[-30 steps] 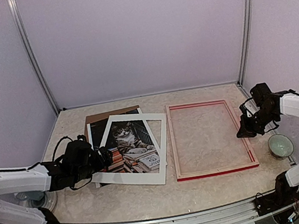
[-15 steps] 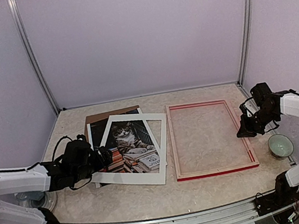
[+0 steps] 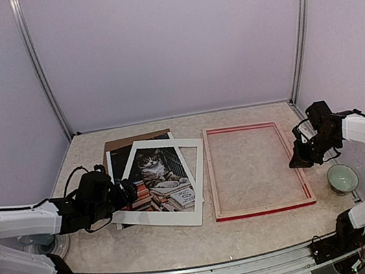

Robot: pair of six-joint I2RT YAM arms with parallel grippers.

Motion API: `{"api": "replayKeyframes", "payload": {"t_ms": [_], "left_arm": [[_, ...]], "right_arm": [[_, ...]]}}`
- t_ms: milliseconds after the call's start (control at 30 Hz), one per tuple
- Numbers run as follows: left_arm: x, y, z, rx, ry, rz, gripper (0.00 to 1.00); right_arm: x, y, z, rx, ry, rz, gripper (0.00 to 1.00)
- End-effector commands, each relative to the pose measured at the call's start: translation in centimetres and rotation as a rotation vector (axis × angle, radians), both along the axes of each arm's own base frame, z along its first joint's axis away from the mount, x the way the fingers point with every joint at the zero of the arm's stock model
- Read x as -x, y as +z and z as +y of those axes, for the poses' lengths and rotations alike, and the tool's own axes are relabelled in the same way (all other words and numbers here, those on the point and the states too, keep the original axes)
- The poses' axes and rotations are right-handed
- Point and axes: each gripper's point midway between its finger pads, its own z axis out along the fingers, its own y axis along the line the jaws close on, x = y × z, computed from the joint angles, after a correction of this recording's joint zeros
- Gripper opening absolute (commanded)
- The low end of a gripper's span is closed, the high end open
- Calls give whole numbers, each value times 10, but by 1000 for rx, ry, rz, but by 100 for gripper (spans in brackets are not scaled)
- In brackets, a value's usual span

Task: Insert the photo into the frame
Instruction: Place the glass panel at the frame body.

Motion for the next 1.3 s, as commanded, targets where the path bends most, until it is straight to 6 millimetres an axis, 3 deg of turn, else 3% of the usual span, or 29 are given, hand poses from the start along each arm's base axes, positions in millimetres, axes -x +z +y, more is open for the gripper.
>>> {"api": "replayKeyframes", "payload": {"t_ms": [0,767,1267], "left_arm": [[-1,8,-1,8,4,-23,99],[-4,9,-4,21,8,-24,99],[-7,36,-1,40,33,-77,99]], "right_arm": [[-3,8,-6,25,-6,-18,1],[1,16,-3,15,21,-27,1],[4,7,6,-6,50,8,3]]}}
